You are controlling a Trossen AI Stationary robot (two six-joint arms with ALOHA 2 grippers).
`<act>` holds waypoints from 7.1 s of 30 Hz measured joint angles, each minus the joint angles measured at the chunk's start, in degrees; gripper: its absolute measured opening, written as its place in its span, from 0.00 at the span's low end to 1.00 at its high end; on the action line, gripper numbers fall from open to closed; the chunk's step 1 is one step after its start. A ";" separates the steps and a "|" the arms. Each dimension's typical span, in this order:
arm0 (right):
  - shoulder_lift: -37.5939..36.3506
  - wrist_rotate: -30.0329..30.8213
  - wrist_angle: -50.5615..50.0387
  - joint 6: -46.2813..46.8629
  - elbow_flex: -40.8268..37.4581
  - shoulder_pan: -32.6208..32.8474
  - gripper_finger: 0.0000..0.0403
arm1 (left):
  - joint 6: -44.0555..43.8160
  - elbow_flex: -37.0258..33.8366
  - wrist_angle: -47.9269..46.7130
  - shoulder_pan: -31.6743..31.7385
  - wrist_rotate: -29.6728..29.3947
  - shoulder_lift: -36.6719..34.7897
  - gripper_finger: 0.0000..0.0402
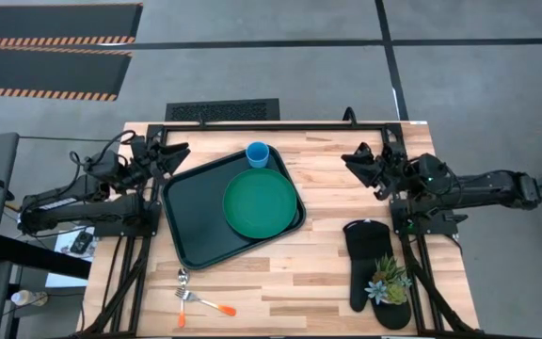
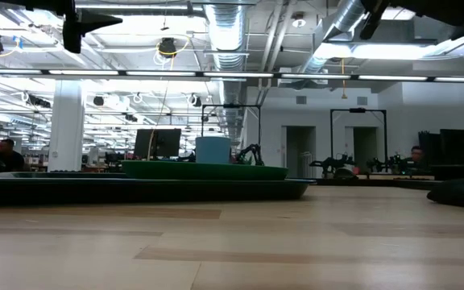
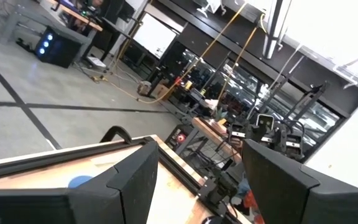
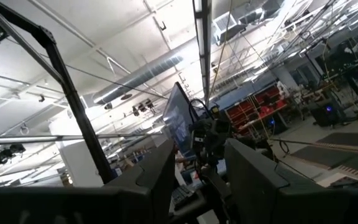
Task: Pick and place plate/cup/fork/spoon on tray
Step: Put the orange fork on the black tray to the left of the green plate
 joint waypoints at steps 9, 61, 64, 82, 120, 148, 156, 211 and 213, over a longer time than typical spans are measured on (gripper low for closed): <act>-0.22 2.47 7.26 -5.39 0.00 0.00 0.41 | -0.07 0.00 0.32 0.00 -1.69 0.02 0.55; 21.22 0.67 1.57 4.11 17.06 2.52 0.52 | 1.57 2.16 0.46 0.02 5.95 3.58 0.61; 22.33 0.26 1.45 2.95 19.47 3.73 0.52 | 1.09 2.16 2.73 0.02 6.00 3.58 0.61; 30.07 0.25 1.46 -3.03 28.41 13.11 0.51 | -5.58 2.16 5.23 -0.06 16.80 3.60 0.61; 16.55 -3.45 -16.57 -8.01 28.35 17.13 0.51 | 0.80 21.56 17.05 -23.06 15.36 14.84 0.61; 14.62 2.86 -17.62 -7.96 28.35 5.28 0.51 | 33.03 67.61 -44.98 -23.01 -21.05 12.90 0.61; 12.31 7.60 -24.16 -7.93 28.36 3.03 0.51 | 30.53 76.05 -61.89 -22.20 -51.48 12.41 0.61; -4.33 6.54 -62.74 -6.96 28.35 -3.74 0.51 | -39.70 7.76 -20.11 -48.38 15.70 41.16 0.61; -4.32 6.54 -63.00 -6.97 28.35 -3.74 0.51 | -40.56 7.76 -19.09 -50.37 15.73 42.33 0.61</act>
